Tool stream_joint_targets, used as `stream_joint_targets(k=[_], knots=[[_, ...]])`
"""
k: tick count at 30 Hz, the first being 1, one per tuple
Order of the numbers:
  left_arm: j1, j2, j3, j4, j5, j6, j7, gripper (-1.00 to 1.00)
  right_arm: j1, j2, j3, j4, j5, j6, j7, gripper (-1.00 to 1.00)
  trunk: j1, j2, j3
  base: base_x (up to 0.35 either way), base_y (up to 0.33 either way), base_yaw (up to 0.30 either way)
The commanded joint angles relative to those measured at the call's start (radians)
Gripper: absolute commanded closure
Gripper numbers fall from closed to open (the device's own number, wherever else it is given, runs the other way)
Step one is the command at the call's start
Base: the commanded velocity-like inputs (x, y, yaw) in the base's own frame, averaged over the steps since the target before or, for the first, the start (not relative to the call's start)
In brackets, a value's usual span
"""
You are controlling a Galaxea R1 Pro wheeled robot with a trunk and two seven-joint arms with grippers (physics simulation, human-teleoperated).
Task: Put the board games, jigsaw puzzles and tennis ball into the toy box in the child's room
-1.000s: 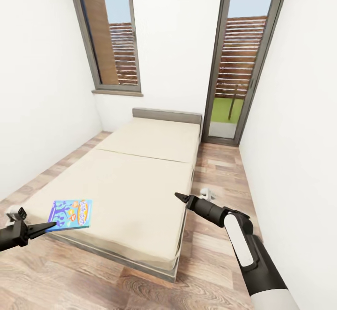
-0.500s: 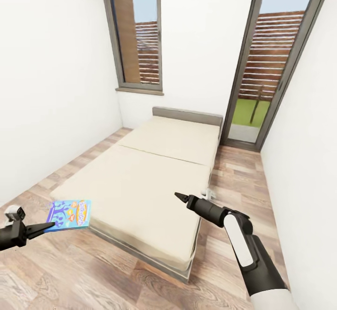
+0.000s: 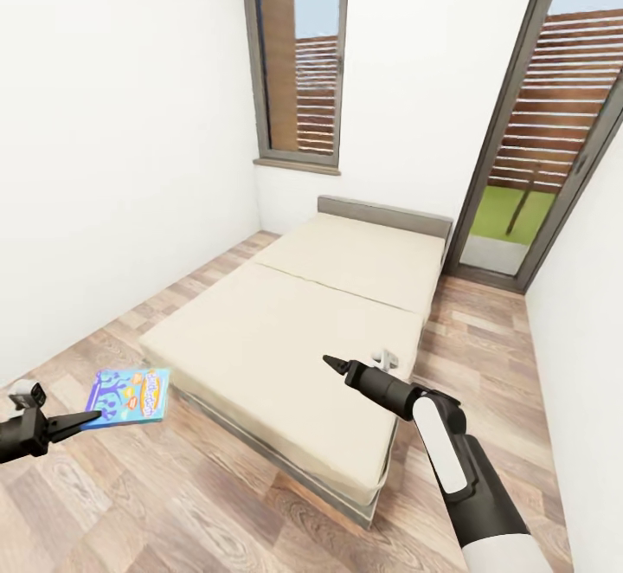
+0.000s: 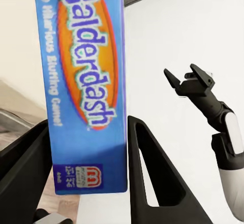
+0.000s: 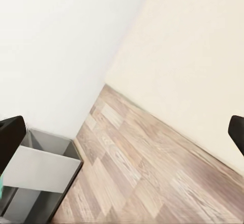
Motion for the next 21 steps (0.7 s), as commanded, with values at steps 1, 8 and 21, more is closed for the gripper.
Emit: stream_joint_targets(k=[1, 8, 21], knots=[[-0.001, 0.0, 0.001, 0.0, 0.001, 0.01, -0.004, 1.0, 0.0, 0.0, -0.001, 0.0, 0.001, 0.004, 0.003, -1.0, -0.004, 0.007, 0.001, 0.0, 0.0, 0.272], [-0.001, 0.0, 0.002, 0.0, 0.001, 0.01, -0.004, 1.0, 0.0, 0.0, 0.04, 0.0, 0.006, -0.002, 0.002, -1.0, -0.023, 0.042, 0.016, 0.0, 0.0, 0.28], [-0.001, 0.0, -0.001, 0.0, 0.001, 0.01, -0.004, 1.0, 0.0, 0.0, 0.052, -0.001, 0.003, -0.036, 0.002, -1.0, -0.023, 0.042, 0.021, 0.0, 0.0, 0.285]])
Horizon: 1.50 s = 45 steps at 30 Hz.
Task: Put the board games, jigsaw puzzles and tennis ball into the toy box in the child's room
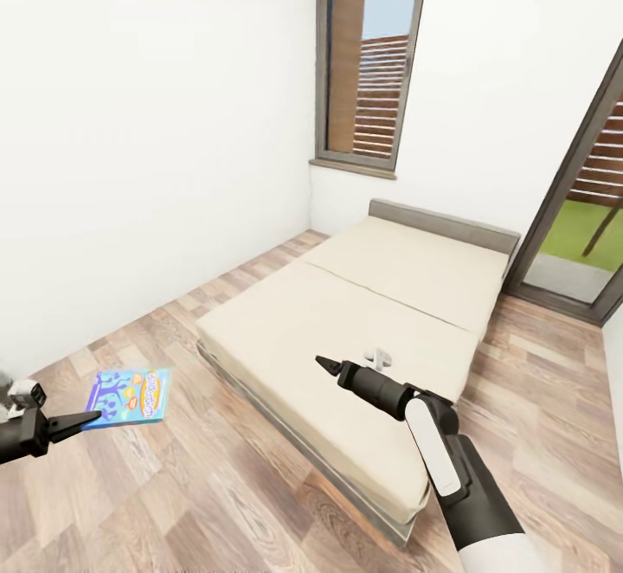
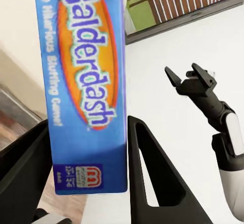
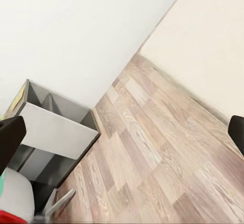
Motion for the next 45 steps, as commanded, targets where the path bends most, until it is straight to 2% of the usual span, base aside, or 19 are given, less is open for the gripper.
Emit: stream_joint_targets(k=[1, 23, 34, 45], knots=[[-0.001, 0.0, 0.0, 0.0, 0.001, 0.01, -0.004, 1.0, 0.0, 0.0, -0.001, -0.001, 0.0, 0.005, 0.002, -1.0, 0.0, -0.001, -0.001, 0.0, 0.0, 0.285], [-0.001, 0.0, -0.002, 0.0, 0.001, 0.01, -0.004, 1.0, 0.0, 0.001, 0.0, 0.0, 0.0, 0.004, 0.002, -1.0, 0.0, -0.001, 0.01, 0.0, 0.0, 0.285], [-0.001, 0.0, -0.005, 0.0, 0.001, 0.01, -0.004, 1.0, 0.0, 0.0, -0.002, 0.0, -0.003, 0.003, 0.002, -1.0, -0.042, 0.076, 0.049, 0.0, 0.0, 0.283], [-0.001, -0.001, -0.005, 0.0, 0.001, 0.01, -0.004, 1.0, 0.0, -0.001, -0.003, 0.0, -0.002, 0.003, 0.003, -1.0, -0.084, 0.153, 0.084, 0.0, 0.0, 0.045]])
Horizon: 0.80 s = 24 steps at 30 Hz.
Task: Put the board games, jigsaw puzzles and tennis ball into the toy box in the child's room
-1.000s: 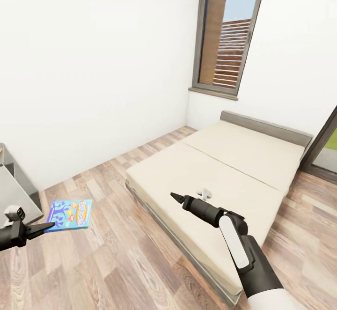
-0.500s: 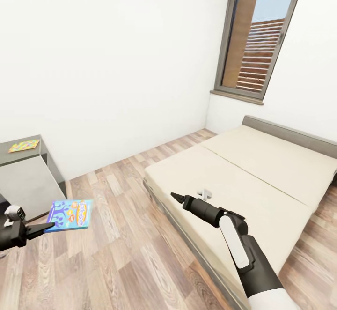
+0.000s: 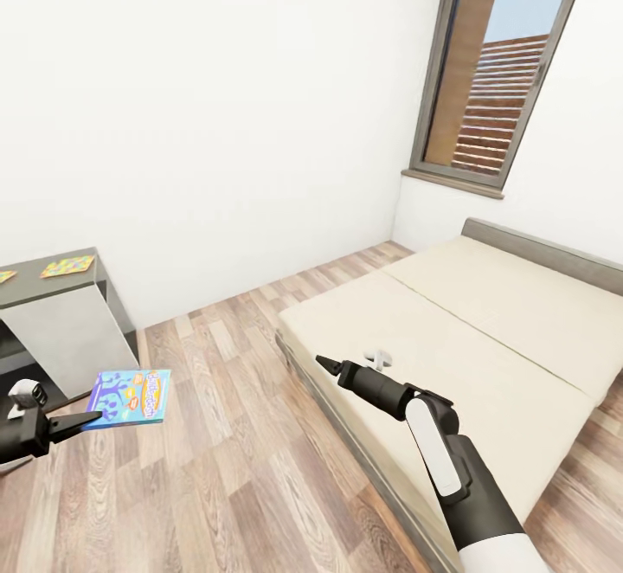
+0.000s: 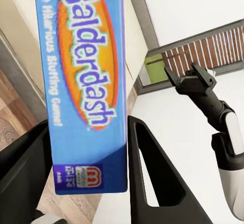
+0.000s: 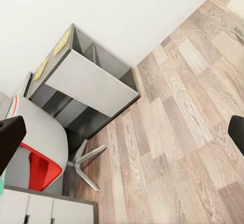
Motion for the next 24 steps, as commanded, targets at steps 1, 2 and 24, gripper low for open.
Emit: stream_joint_targets(k=[1, 2, 24], knots=[[0.0, 0.0, 0.0, 0.0, -0.001, 0.01, -0.004, 1.0, -0.001, 0.0, -0.001, -0.001, 0.0, 0.005, 0.002, -1.0, -0.004, 0.006, 0.002, 0.0, 0.0, 0.002], [-0.001, 0.0, 0.0, 0.0, -0.001, 0.01, -0.004, 1.0, -0.001, 0.0, -0.001, -0.001, -0.001, 0.005, 0.002, -1.0, -0.008, 0.013, 0.005, 0.0, 0.0, 0.001], [0.0, 0.001, 0.0, 0.0, -0.001, 0.01, -0.004, 1.0, -0.001, 0.0, 0.001, -0.001, 0.0, 0.005, 0.002, -1.0, -0.08, 0.146, 0.076, 0.0, 0.0, 0.097]])
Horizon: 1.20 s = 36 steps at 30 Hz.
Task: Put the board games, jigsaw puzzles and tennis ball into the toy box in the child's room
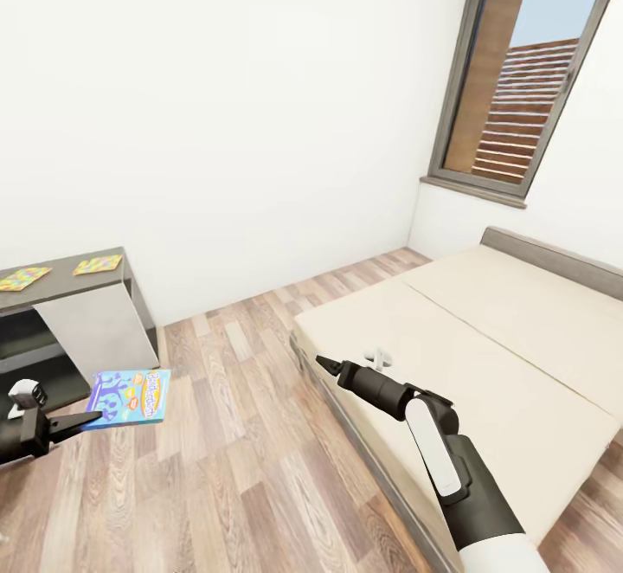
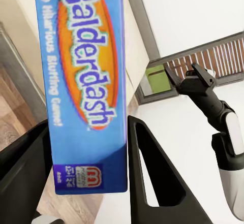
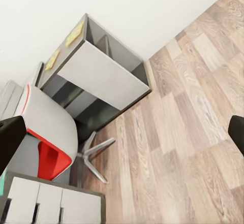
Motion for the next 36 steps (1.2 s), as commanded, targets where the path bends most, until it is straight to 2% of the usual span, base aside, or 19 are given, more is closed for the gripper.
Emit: stream_joint_targets(k=[1, 4, 22, 36], knots=[[-0.001, 0.0, 0.001, 0.0, 0.0, 0.01, -0.004, 1.0, -0.001, 0.001, -0.001, -0.001, -0.001, 0.005, 0.002, -1.0, 0.0, -0.001, 0.0, 0.0, 0.0, 0.209], [-0.001, 0.001, 0.005, 0.0, 0.0, 0.01, -0.004, 1.0, -0.001, 0.001, -0.001, -0.001, -0.001, 0.005, 0.002, -1.0, 0.0, -0.001, 0.003, 0.0, 0.0, 0.209], [-0.001, 0.0, -0.002, 0.0, 0.0, 0.01, -0.004, 1.0, -0.001, 0.001, 0.0, -0.001, -0.001, 0.0, 0.002, -1.0, -0.069, 0.125, 0.08, 0.0, 0.0, 0.21], [0.003, -0.002, 0.011, 0.003, 0.016, 0.01, -0.004, 1.0, -0.001, 0.002, 0.0, -0.001, -0.001, 0.0, 0.002, -1.0, -0.069, 0.125, 0.096, 0.028, 0.0, 0.21]])
